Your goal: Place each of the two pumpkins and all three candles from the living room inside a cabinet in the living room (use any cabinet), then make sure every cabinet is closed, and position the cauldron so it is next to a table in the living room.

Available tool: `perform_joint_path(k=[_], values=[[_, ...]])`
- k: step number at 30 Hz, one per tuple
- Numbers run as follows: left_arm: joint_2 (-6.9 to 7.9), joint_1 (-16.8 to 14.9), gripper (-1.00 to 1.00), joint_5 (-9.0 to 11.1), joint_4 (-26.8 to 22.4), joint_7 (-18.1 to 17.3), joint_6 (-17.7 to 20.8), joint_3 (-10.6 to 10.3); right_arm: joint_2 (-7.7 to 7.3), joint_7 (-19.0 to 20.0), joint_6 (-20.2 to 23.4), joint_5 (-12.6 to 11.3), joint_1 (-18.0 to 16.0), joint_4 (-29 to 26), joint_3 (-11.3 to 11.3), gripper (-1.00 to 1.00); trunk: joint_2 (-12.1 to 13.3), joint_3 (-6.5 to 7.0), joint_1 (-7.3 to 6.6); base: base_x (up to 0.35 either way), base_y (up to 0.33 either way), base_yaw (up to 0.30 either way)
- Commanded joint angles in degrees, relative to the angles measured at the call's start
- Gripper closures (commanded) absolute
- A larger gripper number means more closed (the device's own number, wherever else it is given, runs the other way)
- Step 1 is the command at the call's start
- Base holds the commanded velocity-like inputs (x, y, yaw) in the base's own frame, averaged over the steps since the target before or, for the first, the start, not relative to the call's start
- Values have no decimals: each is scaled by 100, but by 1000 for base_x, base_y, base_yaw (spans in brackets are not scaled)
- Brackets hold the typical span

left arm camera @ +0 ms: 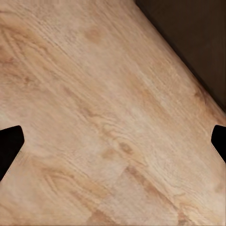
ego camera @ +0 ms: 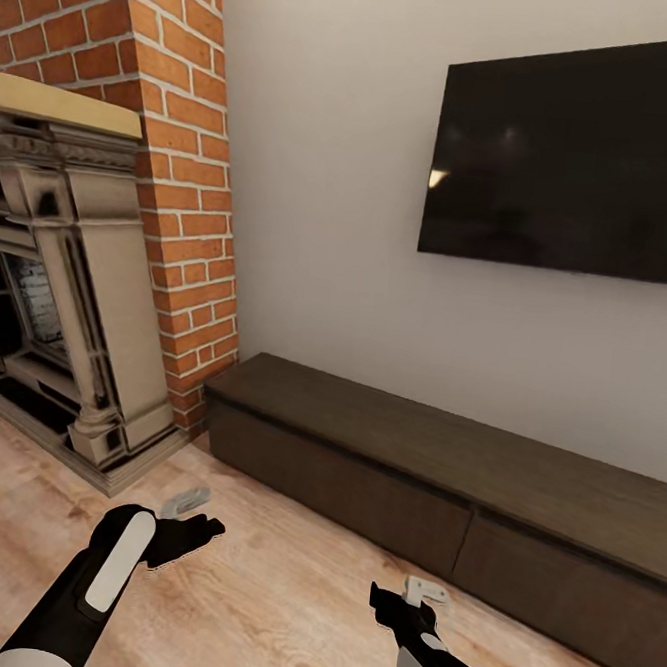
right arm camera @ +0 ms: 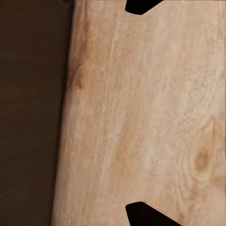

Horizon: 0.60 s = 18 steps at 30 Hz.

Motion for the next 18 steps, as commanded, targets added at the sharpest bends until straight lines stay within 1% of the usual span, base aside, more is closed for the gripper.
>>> perform_joint_path(k=[1, 5, 9, 11, 15, 16, 18], values=[[1, -3, -100, 59, -5, 50, 16, 3, 2, -29, -14, -33, -5, 1, 49, -100, -2, -6, 2, 338, 104, 0], [1, -3, -100, 59, -5, 50, 16, 5, 3, -29, -14, -33, -6, 1, 49, -100, -2, -6, 2, 305, 176, 0], [1, -3, -100, 61, -5, 50, 16, 6, -5, -7, -19, -35, -3, 1, 49, -100, -2, -6, 2, 187, 277, -44], [1, -3, -100, 64, -5, 50, 16, 6, -5, 79, -20, -34, -4, 1, 49, -100, -2, -6, 2, 116, 308, -180], [8, -3, -100, 59, -5, 50, 16, 6, -6, 375, -23, -35, -4, 1, 37, -100, -2, -6, 2, 87, 318, -233], [21, -3, -100, 60, -3, 50, 16, 6, -6, 394, -23, -35, -3, 1, 36, -100, -2, -6, 2, 78, 321, -248], [94, -3, -100, 70, 1, 46, 16, 0, -6, 452, -23, -36, -1, 1, 33, -100, -2, -6, 2, 76, 322, -252]])
